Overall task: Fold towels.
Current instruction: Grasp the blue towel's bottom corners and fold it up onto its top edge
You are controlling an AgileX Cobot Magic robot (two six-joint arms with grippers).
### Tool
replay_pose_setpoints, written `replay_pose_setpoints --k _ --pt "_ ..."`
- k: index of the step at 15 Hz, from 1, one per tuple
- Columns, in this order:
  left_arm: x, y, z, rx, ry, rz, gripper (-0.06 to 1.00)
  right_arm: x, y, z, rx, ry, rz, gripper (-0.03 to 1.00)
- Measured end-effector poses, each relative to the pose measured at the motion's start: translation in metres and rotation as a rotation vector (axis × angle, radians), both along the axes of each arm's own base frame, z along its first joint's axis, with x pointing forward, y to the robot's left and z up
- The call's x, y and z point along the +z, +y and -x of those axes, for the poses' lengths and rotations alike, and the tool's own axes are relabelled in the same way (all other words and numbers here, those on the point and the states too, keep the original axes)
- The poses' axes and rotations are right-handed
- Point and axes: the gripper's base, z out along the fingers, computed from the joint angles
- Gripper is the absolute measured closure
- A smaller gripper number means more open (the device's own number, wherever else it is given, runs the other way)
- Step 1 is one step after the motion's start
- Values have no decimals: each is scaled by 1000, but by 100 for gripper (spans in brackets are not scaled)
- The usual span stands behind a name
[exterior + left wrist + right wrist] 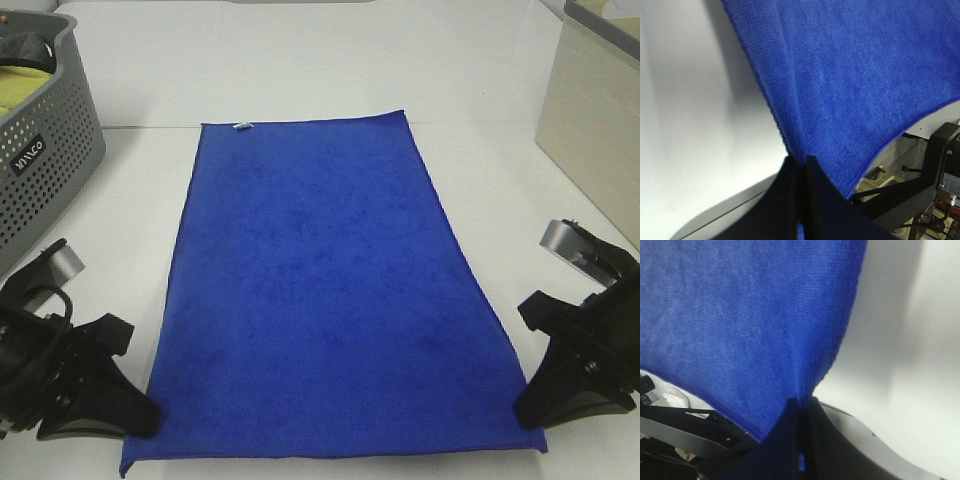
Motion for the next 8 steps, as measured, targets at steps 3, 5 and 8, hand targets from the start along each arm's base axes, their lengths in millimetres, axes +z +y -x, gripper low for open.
replay_pose_setpoints --k 3,5,8 --pt "4 4 22 9 18 6 94 7 -4 21 15 22 49 95" --pt "7 3 24 22 19 20 94 10 -4 19 27 3 56 95" --pt "18 0 7 47 -21 42 94 30 -5 -10 34 -106 63 95"
